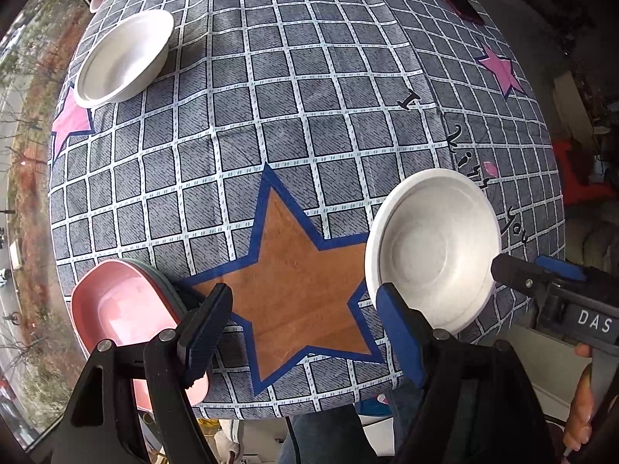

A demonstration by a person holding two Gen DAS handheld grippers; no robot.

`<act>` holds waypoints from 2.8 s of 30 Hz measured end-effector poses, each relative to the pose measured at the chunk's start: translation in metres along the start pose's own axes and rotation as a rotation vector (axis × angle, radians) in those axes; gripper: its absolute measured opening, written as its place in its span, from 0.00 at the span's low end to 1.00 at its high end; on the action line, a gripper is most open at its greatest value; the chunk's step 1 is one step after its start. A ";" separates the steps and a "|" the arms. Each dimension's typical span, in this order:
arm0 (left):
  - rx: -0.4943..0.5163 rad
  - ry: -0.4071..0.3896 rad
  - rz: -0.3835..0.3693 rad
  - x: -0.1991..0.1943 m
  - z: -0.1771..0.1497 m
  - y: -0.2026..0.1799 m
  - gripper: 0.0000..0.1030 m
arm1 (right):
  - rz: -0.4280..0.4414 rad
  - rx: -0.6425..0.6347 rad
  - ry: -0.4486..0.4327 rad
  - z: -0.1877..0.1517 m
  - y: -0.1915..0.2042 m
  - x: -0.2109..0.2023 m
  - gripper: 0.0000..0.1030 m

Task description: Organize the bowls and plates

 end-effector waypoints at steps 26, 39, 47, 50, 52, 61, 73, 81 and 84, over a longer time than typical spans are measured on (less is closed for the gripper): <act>-0.064 -0.035 -0.012 -0.012 0.010 0.015 0.78 | -0.024 -0.087 0.008 0.068 0.050 -0.001 0.80; -0.143 -0.180 0.060 -0.071 0.082 0.076 0.78 | -0.019 -0.241 -0.081 0.118 0.126 -0.038 0.80; -0.297 -0.264 0.143 -0.101 0.133 0.157 0.78 | -0.002 -0.377 -0.149 0.176 0.215 -0.064 0.80; -0.352 -0.268 0.166 -0.101 0.145 0.185 0.78 | 0.005 -0.427 -0.160 0.193 0.251 -0.066 0.80; -0.388 -0.267 0.168 -0.099 0.152 0.201 0.78 | 0.014 -0.450 -0.164 0.201 0.273 -0.066 0.80; -0.418 -0.205 0.205 -0.060 0.181 0.250 0.78 | 0.039 -0.492 -0.142 0.247 0.356 -0.041 0.80; -0.424 -0.152 0.140 -0.022 0.200 0.269 0.54 | 0.033 -0.495 -0.096 0.237 0.380 0.002 0.51; -0.313 -0.109 0.129 -0.007 0.202 0.228 0.34 | 0.100 -0.501 -0.046 0.215 0.369 0.015 0.16; -0.273 -0.084 0.118 0.003 0.193 0.204 0.34 | 0.089 -0.512 -0.027 0.201 0.345 0.020 0.16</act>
Point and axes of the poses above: each gripper's, at about its wrist camera, not at the fingertips, and x roughly the way its jaws point, y to its left, z to its top, the point moved 5 cm from there along x, roughly the way its jaws point, and after that the axes turned 14 degrees about -z, right-handed, at the moved point
